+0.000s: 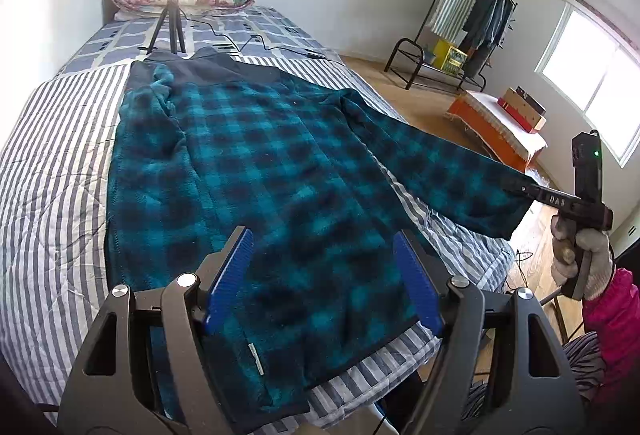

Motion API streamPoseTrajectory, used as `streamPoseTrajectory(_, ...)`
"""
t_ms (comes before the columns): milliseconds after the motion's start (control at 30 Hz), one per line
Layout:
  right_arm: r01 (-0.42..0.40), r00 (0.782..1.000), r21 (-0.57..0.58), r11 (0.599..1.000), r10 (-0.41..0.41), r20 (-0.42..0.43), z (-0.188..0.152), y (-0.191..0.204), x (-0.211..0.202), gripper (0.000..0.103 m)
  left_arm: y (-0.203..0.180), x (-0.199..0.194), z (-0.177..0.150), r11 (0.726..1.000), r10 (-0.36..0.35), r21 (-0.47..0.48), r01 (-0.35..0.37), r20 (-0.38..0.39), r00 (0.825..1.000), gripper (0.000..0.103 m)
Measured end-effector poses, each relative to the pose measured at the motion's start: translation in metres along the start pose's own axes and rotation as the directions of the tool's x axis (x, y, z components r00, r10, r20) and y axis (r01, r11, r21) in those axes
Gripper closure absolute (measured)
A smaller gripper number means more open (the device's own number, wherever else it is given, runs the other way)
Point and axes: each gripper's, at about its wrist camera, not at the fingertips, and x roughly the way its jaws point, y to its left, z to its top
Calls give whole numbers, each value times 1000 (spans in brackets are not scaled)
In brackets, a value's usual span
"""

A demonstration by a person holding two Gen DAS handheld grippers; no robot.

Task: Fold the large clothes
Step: 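Grasp the sleeve cuff with the right tool and lift it, then lay the sleeve across the shirt body and open the right tool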

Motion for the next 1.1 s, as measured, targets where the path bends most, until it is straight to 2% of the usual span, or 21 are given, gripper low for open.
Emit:
streamPoseTrajectory(133,-19,999,-181,983,12,-40,-5,56,17,99,6,-7,0,1000,6,-22,-6,14,1000,28)
streamPoseTrajectory(200,-53,996,-222,974,37,-76,-10,74,29,99,11,-10,0,999,3,-47,-2,22,1000,28)
streamPoseTrajectory(333,-136,980,-322,937,79,-183,-32,119,61,99,22,-16,-2,995,12,-103,-8,42,999,28)
streamPoseTrajectory(500,-202,950,-391,898,82,-303,-64,147,96,99,34,-14,-11,985,24,-169,-18,35,999,28)
streamPoseTrajectory(633,-248,924,-379,891,100,-369,-79,145,114,98,36,-3,-22,978,13,-210,-10,17,1000,28)
streamPoseTrajectory(667,-260,917,-367,893,110,-383,-79,141,116,95,35,1,-25,976,8,-219,-5,12,1000,28)
streamPoseTrajectory(800,-355,883,-302,885,211,-419,-64,131,107,90,28,20,-35,969,-33,-247,28,-17,999,28)
streamPoseTrajectory(867,-394,872,-288,873,256,-417,-53,128,93,81,22,33,-40,965,-65,-256,53,-37,997,28)
streamPoseTrajectory(933,-435,863,-269,859,312,-397,-40,124,78,78,17,43,-42,961,-97,-266,79,-54,994,29)
streamPoseTrajectory(1000,-447,865,-258,857,341,-367,-27,118,67,77,11,56,-45,957,-121,-274,97,-74,990,29)
streamPoseTrajectory(1100,-434,882,-265,861,346,-321,-8,107,60,72,5,75,-49,943,-171,-306,133,-101,980,29)
